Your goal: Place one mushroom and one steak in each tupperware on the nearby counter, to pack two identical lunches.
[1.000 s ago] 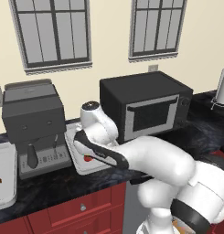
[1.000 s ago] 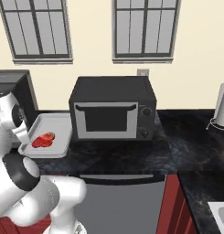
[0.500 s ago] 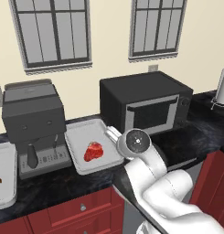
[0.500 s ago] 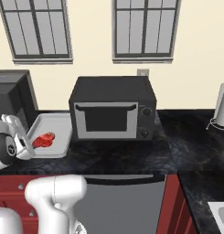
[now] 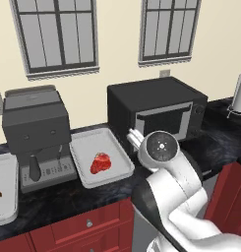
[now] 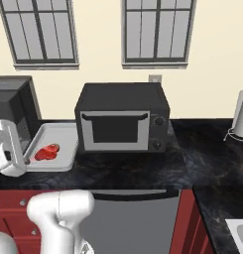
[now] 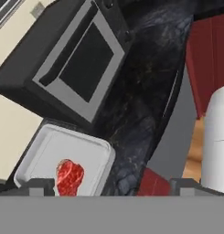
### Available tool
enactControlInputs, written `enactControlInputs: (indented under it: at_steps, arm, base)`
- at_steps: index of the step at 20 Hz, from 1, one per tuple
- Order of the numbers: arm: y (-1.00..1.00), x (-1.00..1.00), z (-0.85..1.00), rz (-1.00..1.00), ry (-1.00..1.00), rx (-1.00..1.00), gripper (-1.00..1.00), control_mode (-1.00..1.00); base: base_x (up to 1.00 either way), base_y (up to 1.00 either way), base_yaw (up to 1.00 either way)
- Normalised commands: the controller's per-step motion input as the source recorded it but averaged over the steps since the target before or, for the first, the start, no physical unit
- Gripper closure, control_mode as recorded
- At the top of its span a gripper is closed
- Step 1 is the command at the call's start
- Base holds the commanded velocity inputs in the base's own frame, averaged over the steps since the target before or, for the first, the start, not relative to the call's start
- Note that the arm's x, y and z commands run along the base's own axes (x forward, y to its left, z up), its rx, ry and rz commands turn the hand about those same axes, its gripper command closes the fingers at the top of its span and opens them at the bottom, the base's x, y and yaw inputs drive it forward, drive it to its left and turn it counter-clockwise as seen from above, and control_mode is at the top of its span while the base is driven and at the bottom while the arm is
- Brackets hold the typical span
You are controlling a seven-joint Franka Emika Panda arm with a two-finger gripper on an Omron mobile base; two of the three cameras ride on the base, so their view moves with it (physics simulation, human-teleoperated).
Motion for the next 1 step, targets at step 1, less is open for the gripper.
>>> enactControlInputs:
  at_steps: [1]
  arm:
    - [0.59, 0.0, -0.09, 0.21, -0.03, -0.27, -1.0, -1.0]
  base:
    - [0.0, 0.0, 0.0]
